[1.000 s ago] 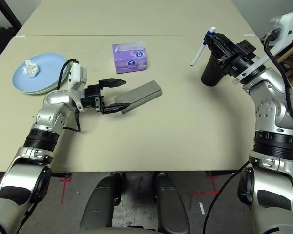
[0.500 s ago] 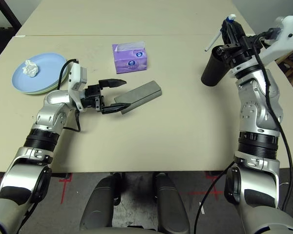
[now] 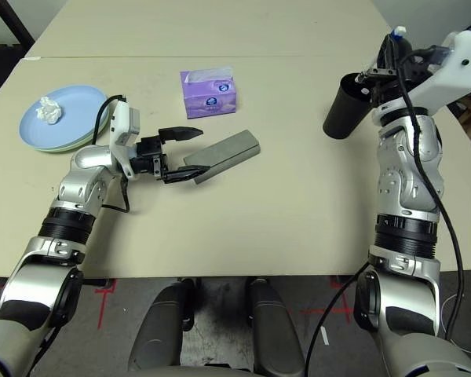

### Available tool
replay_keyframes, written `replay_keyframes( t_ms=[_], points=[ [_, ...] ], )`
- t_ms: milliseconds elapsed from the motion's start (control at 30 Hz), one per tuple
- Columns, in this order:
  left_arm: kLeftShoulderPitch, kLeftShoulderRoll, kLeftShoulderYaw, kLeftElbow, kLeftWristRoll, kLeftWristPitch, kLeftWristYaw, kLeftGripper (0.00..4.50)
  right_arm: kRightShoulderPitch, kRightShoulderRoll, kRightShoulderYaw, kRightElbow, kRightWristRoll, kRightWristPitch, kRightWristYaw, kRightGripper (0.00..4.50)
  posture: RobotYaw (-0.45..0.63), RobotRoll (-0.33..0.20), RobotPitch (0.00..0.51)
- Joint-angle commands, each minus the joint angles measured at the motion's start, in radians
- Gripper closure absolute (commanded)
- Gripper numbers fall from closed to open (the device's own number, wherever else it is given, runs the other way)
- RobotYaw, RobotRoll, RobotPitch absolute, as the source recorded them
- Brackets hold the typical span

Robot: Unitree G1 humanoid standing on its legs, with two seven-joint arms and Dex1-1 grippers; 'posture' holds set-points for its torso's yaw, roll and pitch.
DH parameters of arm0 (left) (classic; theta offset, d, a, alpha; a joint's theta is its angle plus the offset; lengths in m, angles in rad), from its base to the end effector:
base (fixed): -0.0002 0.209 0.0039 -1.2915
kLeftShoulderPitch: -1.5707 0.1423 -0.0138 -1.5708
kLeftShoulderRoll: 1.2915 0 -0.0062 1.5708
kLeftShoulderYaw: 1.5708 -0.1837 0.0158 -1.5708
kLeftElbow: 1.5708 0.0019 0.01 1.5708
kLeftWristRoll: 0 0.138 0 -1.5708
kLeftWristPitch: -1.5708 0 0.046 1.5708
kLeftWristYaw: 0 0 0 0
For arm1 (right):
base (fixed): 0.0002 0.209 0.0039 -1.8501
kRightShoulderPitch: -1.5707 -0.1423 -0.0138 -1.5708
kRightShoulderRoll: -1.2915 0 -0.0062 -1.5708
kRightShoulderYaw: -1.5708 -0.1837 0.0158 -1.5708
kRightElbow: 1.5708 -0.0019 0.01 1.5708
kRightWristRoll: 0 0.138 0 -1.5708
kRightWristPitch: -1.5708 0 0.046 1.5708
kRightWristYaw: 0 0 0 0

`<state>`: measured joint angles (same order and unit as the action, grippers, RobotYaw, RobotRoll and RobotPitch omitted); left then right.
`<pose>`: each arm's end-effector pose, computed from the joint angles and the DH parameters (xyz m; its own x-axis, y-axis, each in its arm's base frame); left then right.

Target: Organize and tidy the items on the table.

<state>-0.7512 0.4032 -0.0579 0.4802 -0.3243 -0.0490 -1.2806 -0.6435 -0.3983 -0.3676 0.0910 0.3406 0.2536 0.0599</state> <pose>0.3282 0.1932 0.1702 0.2300 -0.9732 -0.0056 0.9232 0.2164 0.3177 0.2853 -0.2524 0.2090 0.9097 -0.1401 0.3908 0.1029 0.9881 0.1145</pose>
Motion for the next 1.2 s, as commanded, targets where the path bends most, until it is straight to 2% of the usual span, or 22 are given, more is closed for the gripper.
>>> replay_keyframes(
  t_ms=[33, 67, 233, 433, 500, 567, 733, 800, 1000, 1200],
  points=[
    [0.009, -0.002, -0.005, 0.002, 0.007, -0.003, -0.005, 0.0, 0.018, -0.006, -0.008, -0.028, 0.015, 0.096, -0.018, 4.08, 0.09, 0.0, 0.208],
    [0.009, -0.002, -0.005, 0.002, 0.007, -0.004, -0.004, 0.0, 0.017, -0.004, -0.009, -0.031, 0.017, 0.116, -0.024, 4.08, 0.09, 0.0, 0.208],
    [0.006, -0.001, -0.004, 0.005, 0.008, -0.005, -0.004, 0.0, 0.005, -0.008, -0.012, -0.025, 0.008, 0.099, -0.014, 2.33, 0.09, 0.0, 0.207],
    [0.007, -0.001, -0.003, 0.002, 0.007, -0.007, -0.003, 0.0, 0.001, -0.018, -0.016, -0.014, 0.011, 0.048, 0.019, 0.02, 0.09, 0.0, 0.203],
    [0.007, 0.0, -0.002, 0.002, 0.006, -0.008, -0.004, 0.0, -0.002, -0.02, -0.009, -0.013, 0.015, 0.027, 0.043, 0.02, 0.09, 0.0, 0.201],
    [0.006, -0.001, -0.001, -0.001, 0.005, -0.007, -0.002, 0.0, 0.012, -0.052, 0.058, -0.03, -0.017, -0.072, 0.167, 0.02, 0.09, 0.0, 0.201],
    [0.013, -0.001, -0.001, -0.009, 0.005, -0.011, -0.002, 0.0, 0.06, -0.064, 0.153, -0.102, 0.058, -0.107, 0.426, 0.02, 0.09, 0.0, 0.195],
    [0.014, -0.002, 0.0, -0.009, 0.005, -0.015, -0.001, 0.0, 0.08, -0.066, 0.169, -0.111, 0.071, -0.094, 0.469, 0.02, 0.1, 0.0, 0.19],
    [0.024, -0.015, 0.033, -0.023, 0.014, -0.032, 0.108, 0.0, 0.119, -0.02, 0.174, -0.06, 0.046, -0.11, 0.447, 0.02, 0.1, 0.0, 0.185],
    [0.088, -0.062, 0.123, -0.102, 0.067, -0.04, 0.448, 0.0, 0.163, 0.109, 0.161, 0.019, -0.027, -0.16, 0.263, 0.02, 0.12, 0.0, 0.18]
  ],
)
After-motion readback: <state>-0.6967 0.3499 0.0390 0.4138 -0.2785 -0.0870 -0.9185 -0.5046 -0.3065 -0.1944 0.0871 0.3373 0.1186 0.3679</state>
